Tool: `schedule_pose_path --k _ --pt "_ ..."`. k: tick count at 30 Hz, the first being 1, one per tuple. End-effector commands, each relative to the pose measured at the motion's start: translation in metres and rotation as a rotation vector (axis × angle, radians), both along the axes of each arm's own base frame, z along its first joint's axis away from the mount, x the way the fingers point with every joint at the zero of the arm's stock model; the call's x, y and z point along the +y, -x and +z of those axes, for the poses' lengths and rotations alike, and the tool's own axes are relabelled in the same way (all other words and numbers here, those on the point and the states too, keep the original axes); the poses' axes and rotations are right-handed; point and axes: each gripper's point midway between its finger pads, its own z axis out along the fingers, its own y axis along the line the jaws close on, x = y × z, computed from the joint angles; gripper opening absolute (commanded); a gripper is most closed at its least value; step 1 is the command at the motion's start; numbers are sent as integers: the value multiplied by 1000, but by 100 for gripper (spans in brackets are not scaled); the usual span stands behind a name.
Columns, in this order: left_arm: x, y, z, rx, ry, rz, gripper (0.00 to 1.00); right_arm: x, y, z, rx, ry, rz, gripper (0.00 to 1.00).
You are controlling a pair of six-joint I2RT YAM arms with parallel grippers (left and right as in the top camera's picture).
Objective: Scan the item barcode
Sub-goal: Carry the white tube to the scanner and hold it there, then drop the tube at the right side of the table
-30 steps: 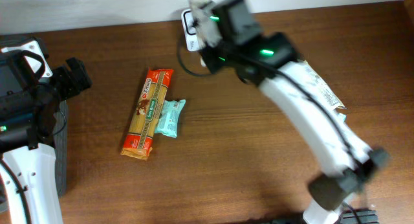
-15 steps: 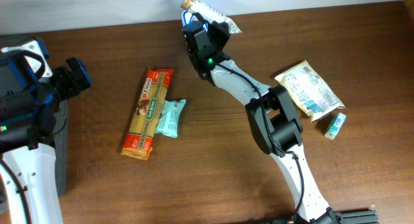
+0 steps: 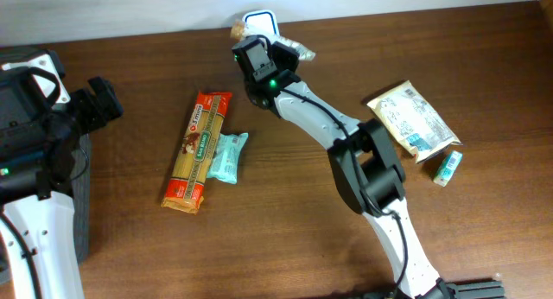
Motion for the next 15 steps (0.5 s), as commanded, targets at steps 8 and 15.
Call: schedule_pose_path --k 8,15 --pt "-1 0 4 -10 -12 -16 99 -105 219 106 439 -769 -623 4" --pt "-1 0 4 -10 -12 -16 99 -236 256 -33 419 -904 -1298 9"
